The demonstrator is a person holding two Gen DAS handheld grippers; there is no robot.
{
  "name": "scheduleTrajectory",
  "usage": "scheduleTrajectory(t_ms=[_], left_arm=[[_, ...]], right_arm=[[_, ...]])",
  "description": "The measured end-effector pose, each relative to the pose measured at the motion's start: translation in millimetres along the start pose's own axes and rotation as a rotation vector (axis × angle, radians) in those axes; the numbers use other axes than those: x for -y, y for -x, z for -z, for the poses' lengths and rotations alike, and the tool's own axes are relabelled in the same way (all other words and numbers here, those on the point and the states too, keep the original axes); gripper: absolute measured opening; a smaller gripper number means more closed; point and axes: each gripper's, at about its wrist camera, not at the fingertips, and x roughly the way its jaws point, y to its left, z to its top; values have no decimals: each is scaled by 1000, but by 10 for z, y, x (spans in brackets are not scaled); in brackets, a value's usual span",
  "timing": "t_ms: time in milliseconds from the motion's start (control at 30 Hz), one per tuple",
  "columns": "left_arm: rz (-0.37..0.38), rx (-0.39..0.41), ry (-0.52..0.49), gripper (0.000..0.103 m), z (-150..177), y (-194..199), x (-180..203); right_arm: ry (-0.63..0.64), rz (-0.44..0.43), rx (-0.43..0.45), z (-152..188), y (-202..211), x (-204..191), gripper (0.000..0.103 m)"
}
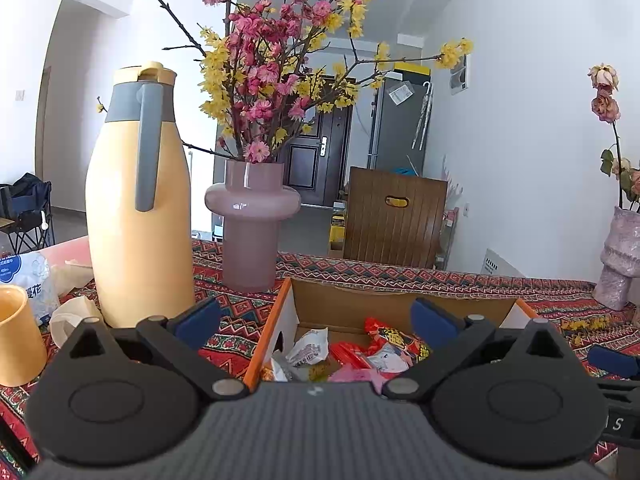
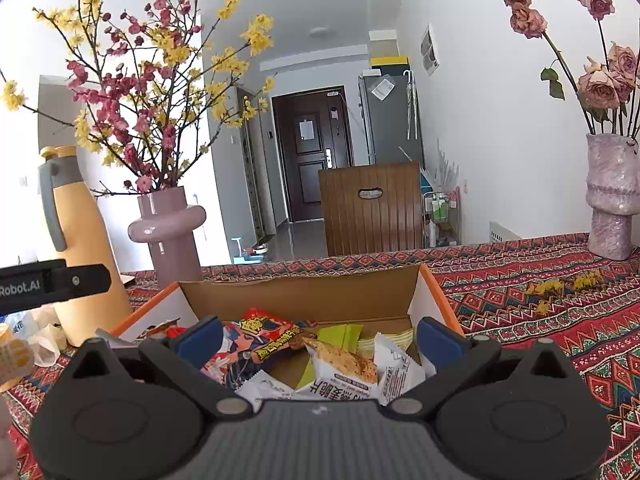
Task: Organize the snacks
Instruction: 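Move both grippers back to the remaining snacks on the cloth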
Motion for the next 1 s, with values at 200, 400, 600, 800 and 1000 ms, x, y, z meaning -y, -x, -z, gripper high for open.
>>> scheduleTrajectory(t_ms=[200,400,600,800,1000], left_arm=[[5,-3,8,103,-2,21,-7],[18,29,7,103,-47,162,31],[45,56,19,103,-149,418,32],[83,63,18,103,-147,690,23],[96,55,-13,103,-59,934,-11]], right_arm=[[-1,6,6,5,26,3,103],[-6,-2,15,-40,78,12,103],[-5,0,43,-163,325,2,103],[15,-9,43,-155,634,13,103],[30,-5,16,-42,903,62,103]])
